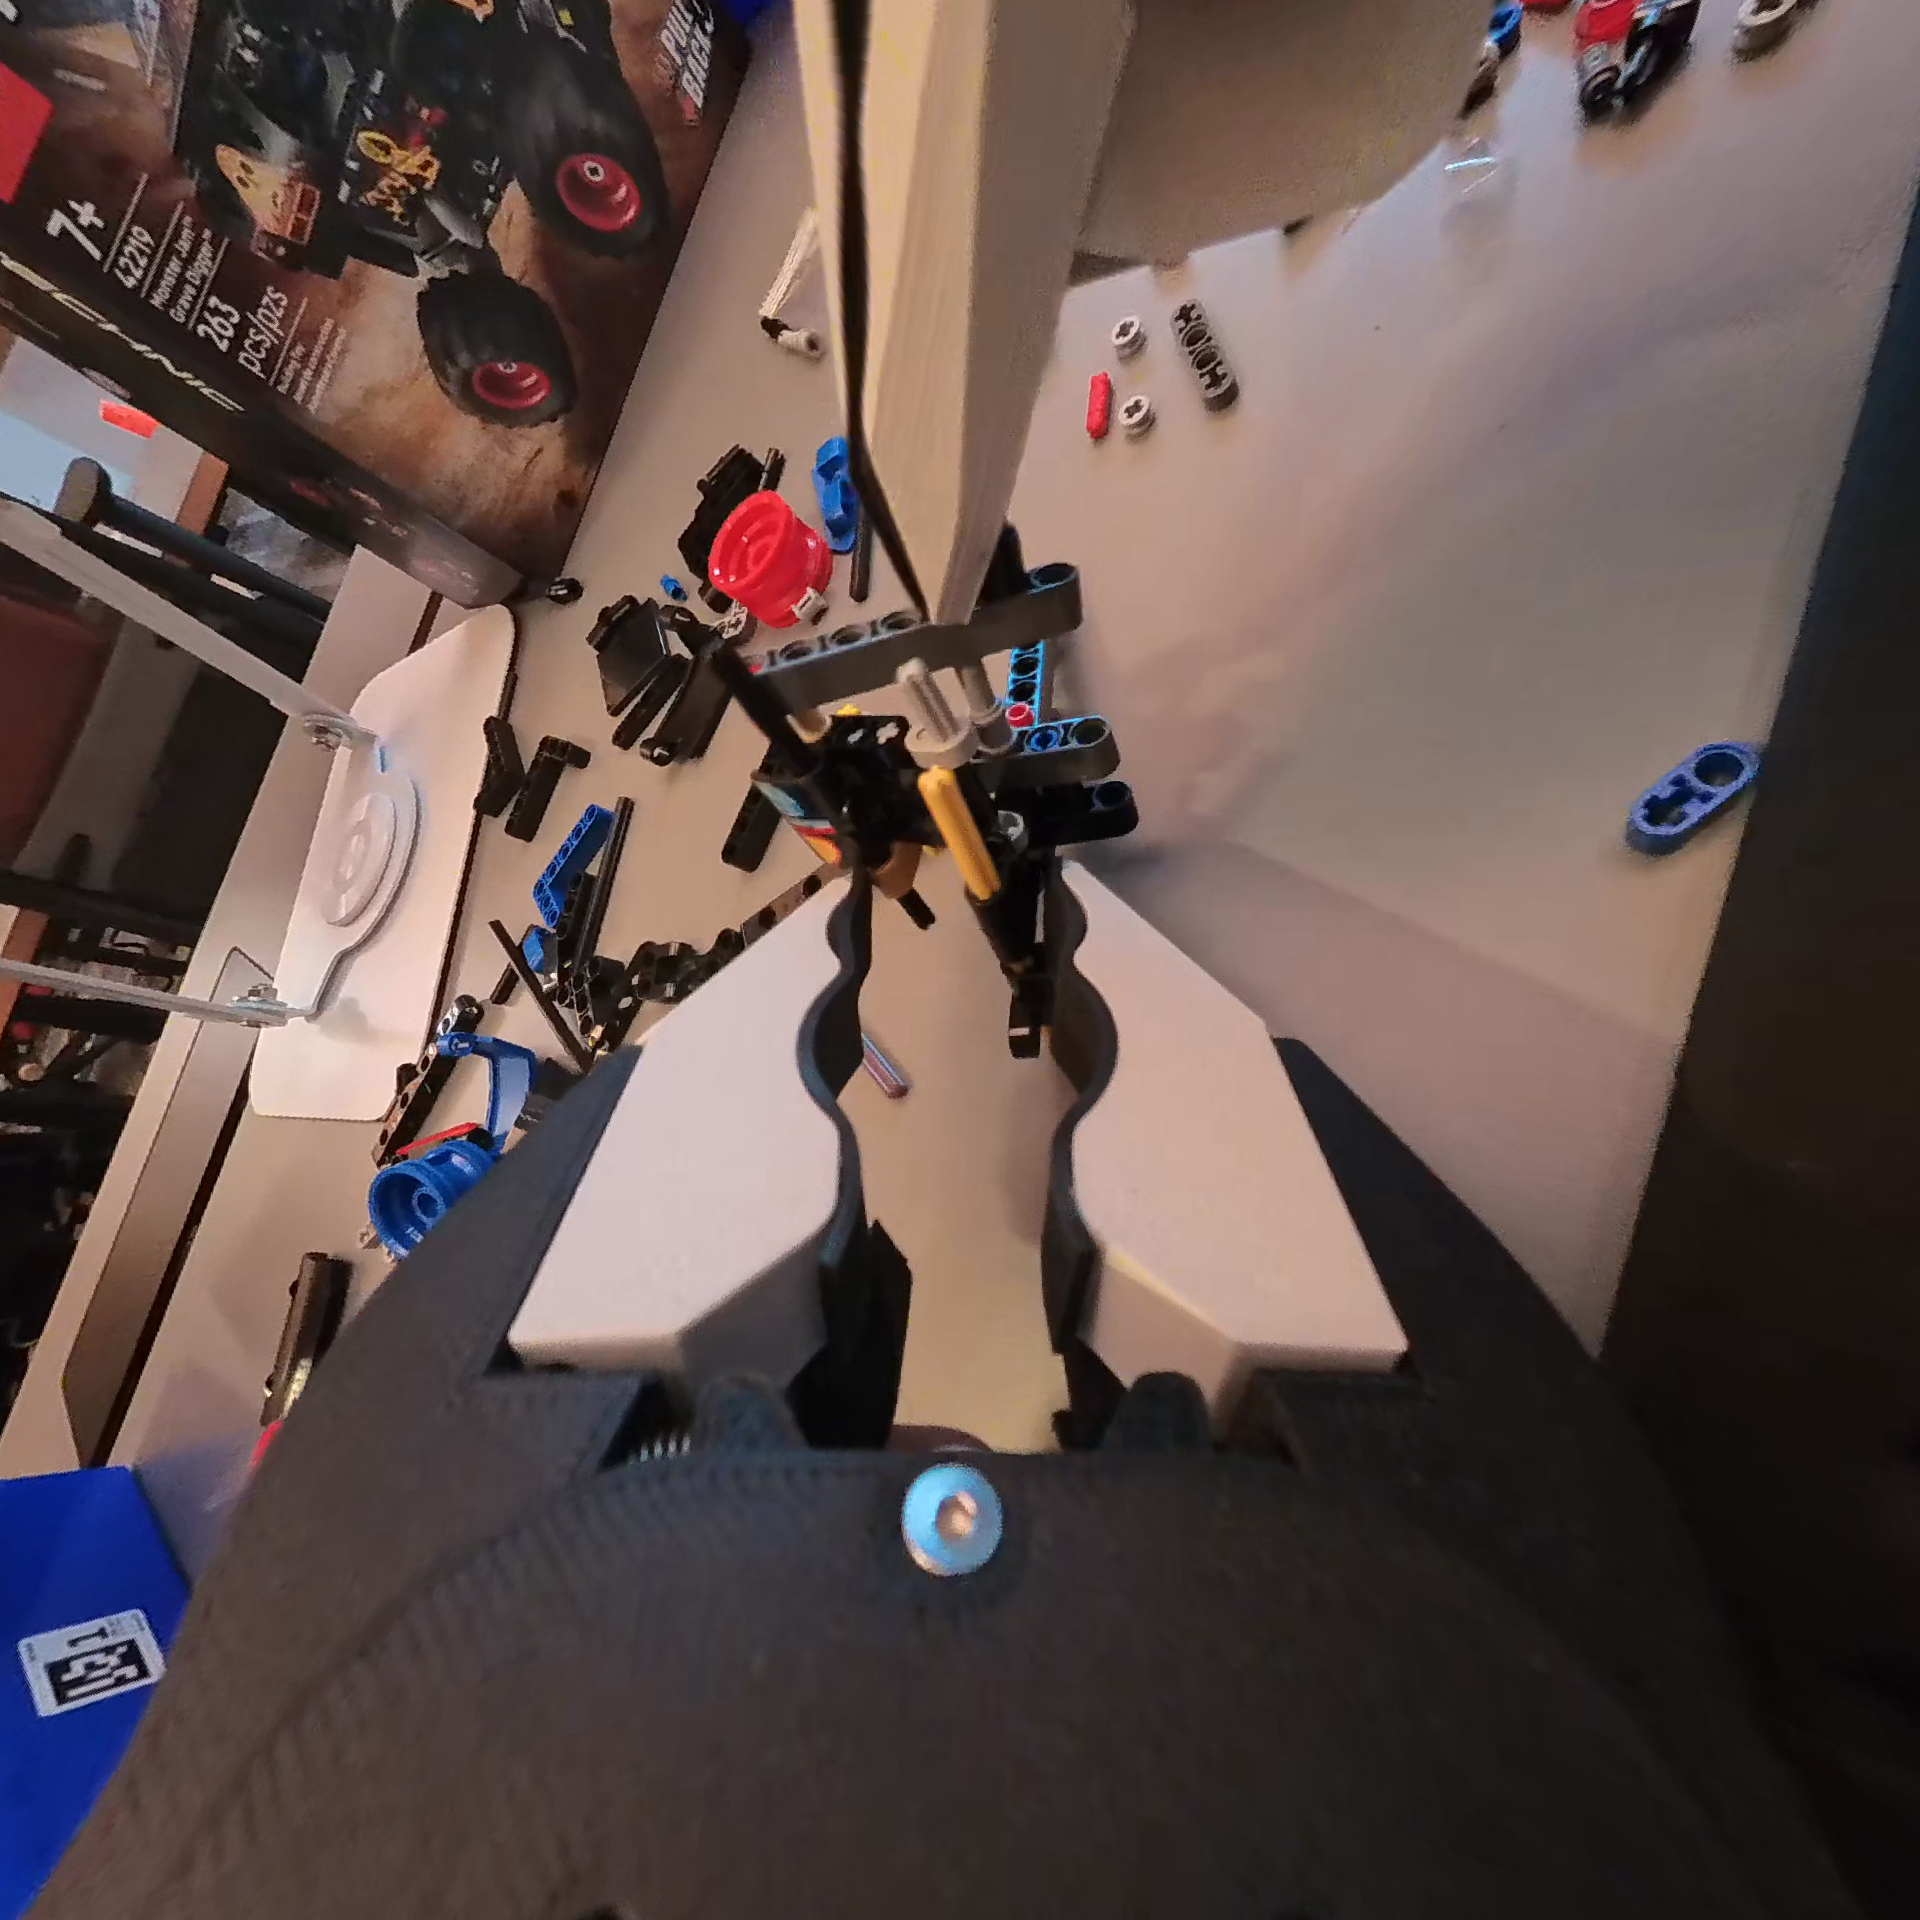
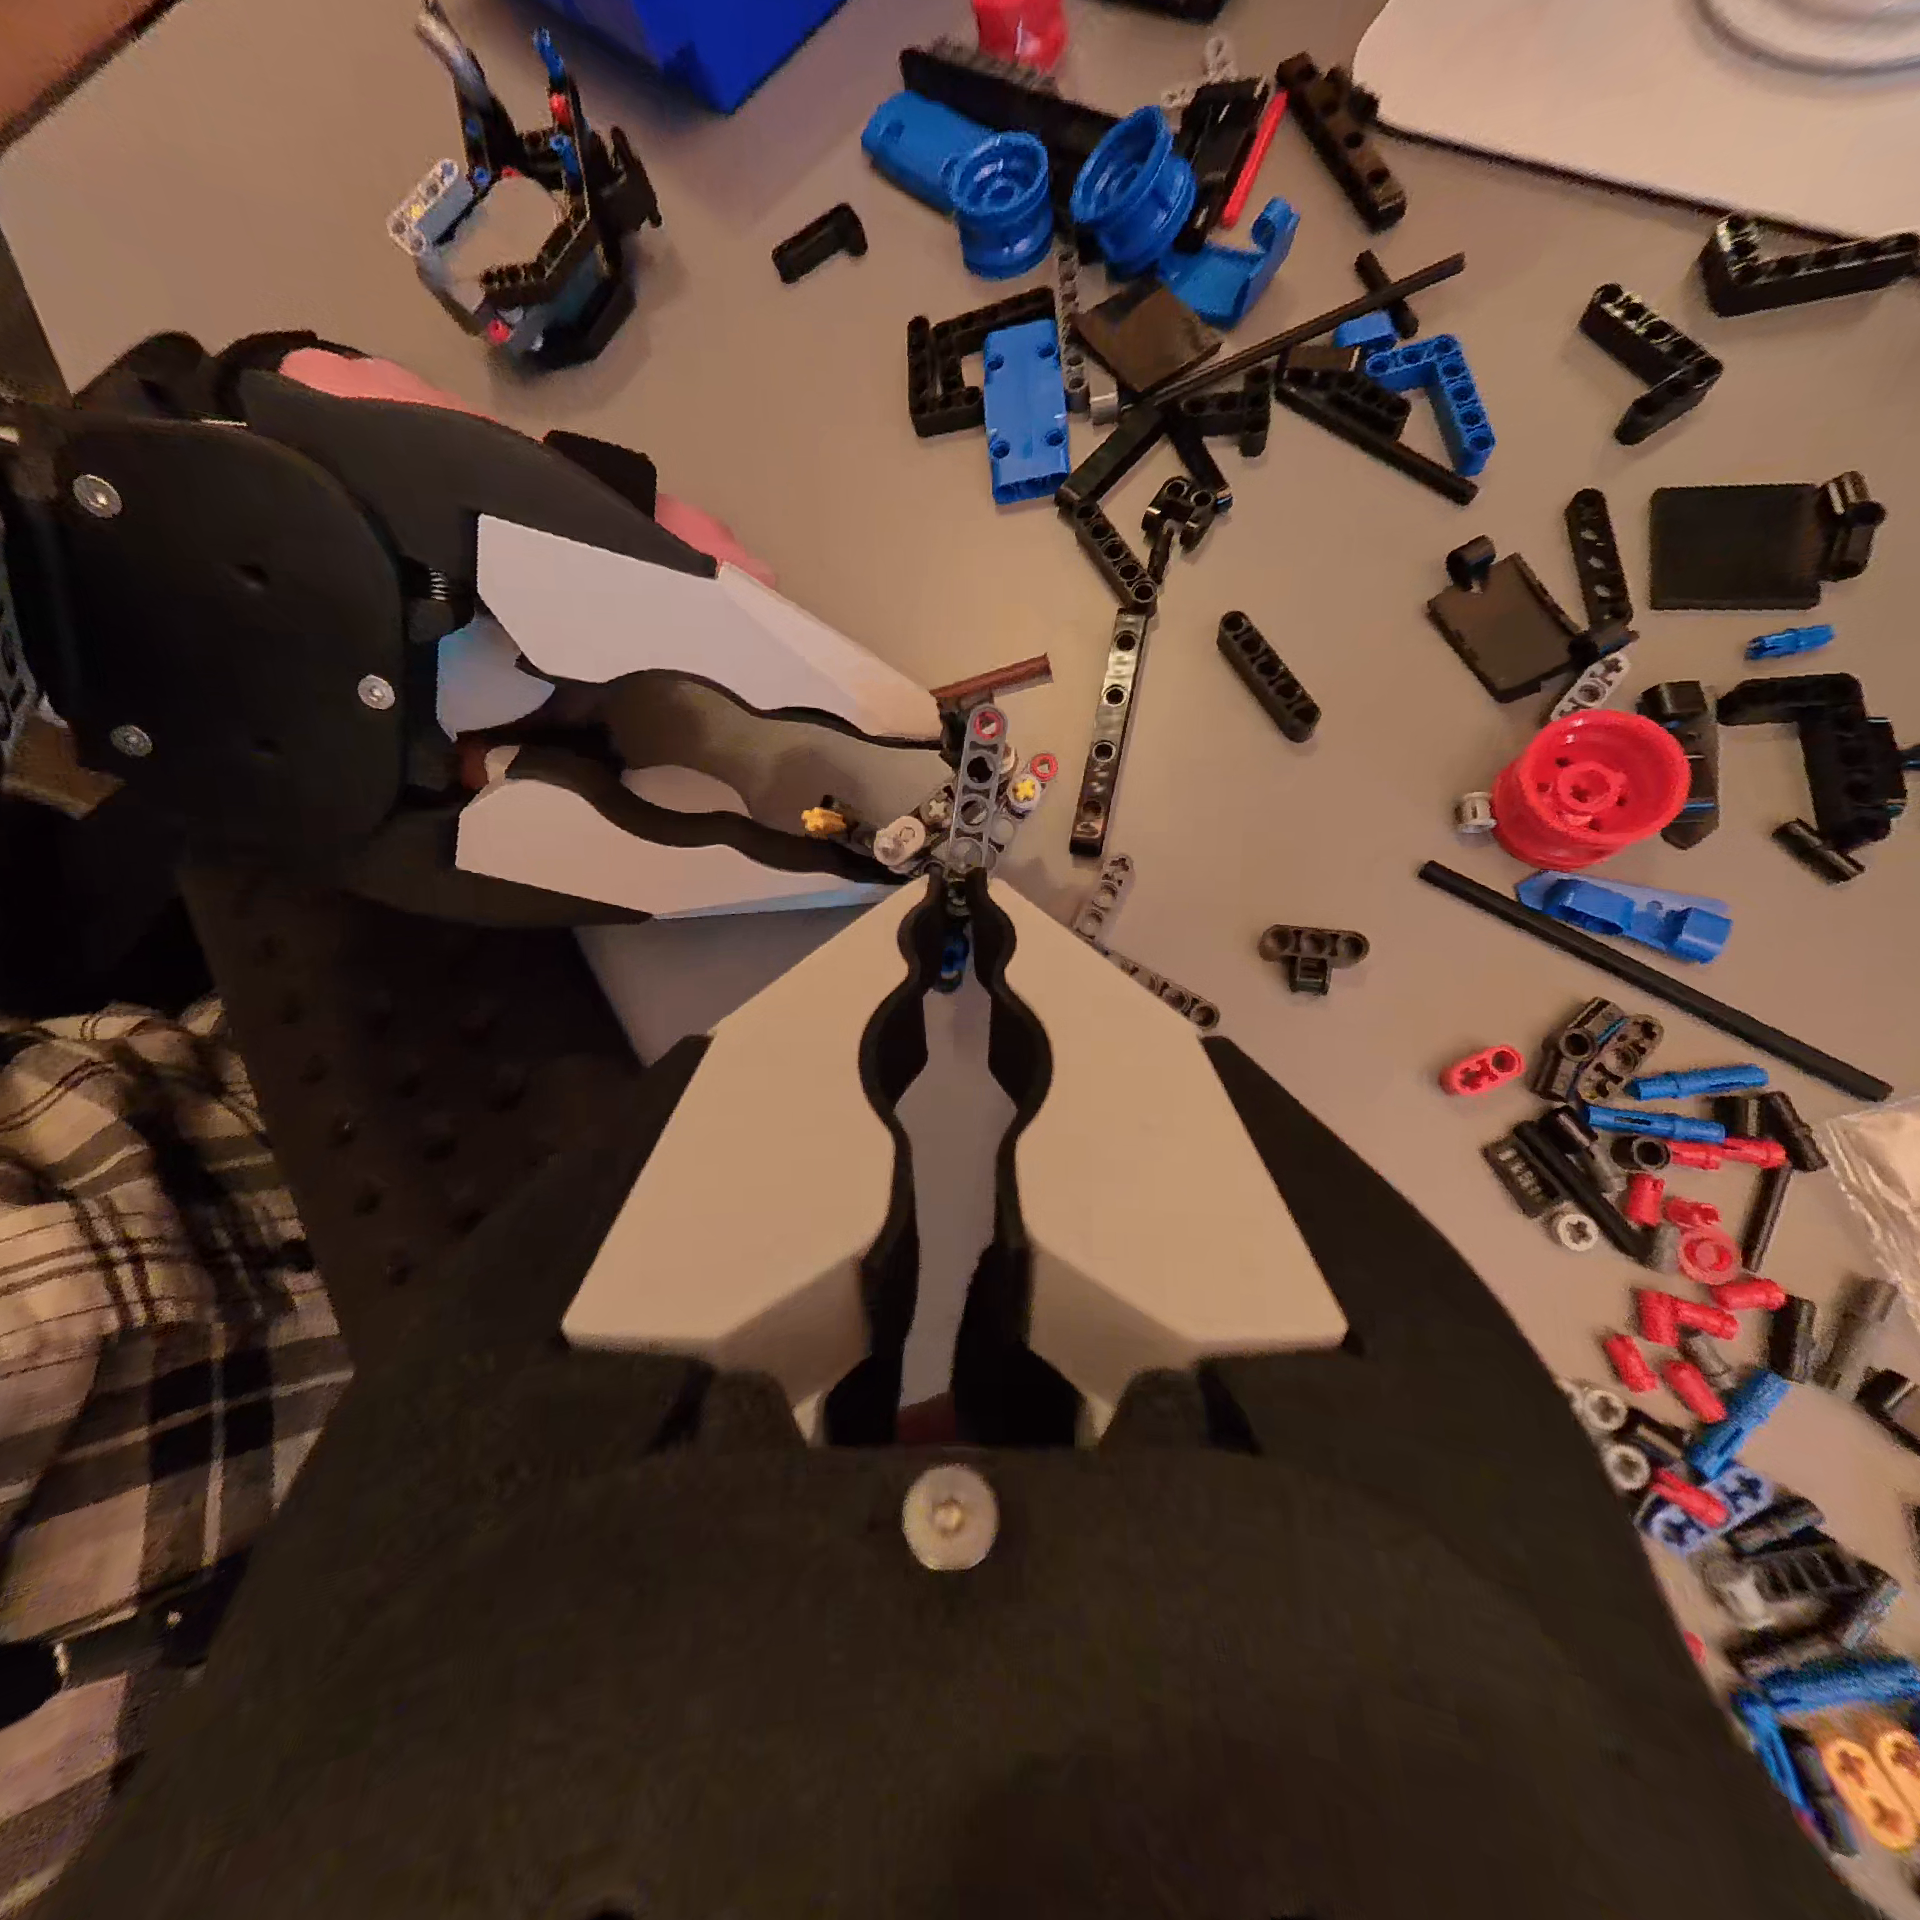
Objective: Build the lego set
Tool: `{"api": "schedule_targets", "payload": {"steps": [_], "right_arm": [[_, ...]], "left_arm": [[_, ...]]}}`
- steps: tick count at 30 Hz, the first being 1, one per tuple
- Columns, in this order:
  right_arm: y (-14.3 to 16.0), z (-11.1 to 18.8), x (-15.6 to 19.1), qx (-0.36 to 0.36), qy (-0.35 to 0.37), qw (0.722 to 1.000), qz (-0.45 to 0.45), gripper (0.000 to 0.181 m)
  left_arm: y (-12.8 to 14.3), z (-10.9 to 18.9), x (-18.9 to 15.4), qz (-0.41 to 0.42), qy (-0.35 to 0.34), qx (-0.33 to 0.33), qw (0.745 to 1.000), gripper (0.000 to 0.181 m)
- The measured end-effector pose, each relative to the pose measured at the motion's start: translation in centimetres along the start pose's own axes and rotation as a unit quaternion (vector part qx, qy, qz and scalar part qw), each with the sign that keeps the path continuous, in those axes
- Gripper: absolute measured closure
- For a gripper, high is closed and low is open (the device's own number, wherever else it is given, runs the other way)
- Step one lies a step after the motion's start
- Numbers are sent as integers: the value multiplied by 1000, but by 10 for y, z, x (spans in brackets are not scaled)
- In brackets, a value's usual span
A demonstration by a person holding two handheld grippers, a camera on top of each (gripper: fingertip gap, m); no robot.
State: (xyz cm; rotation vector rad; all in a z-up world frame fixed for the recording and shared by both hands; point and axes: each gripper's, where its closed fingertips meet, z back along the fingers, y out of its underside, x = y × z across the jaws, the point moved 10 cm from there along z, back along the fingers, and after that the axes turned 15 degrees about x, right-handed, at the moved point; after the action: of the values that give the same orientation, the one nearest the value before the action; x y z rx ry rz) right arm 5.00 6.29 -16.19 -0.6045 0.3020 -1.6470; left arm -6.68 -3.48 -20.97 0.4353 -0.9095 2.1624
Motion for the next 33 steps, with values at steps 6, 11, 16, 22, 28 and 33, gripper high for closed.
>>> {"api": "schedule_targets", "payload": {"steps": [6, 11, 16, 22, 28, 33], "right_arm": [[13, -1, 10, -54, 64, 996, 3, 174], [15, -3, 12, -65, 59, 996, 1, 175], [14, -8, 11, -54, 45, 997, -12, 176], [13, -7, 3, -40, -4, 998, -55, 177], [19, -7, 2, -63, -12, 994, -91, 177], [20, -7, 3, -60, -7, 995, -78, 177]], "left_arm": [[-1, 1, -2, -9, -5, -2, 1000, 151], [-2, 1, -3, -12, -9, -1, 1000, 151], [-2, 1, -5, -19, -14, -2, 1000, 151], [-3, 1, -5, -25, -21, 1, 999, 152], [-4, 5, -7, -14, -4, 1, 1000, 145], [0, 18, 9, 7, 29, -41, 999, 129]]}}
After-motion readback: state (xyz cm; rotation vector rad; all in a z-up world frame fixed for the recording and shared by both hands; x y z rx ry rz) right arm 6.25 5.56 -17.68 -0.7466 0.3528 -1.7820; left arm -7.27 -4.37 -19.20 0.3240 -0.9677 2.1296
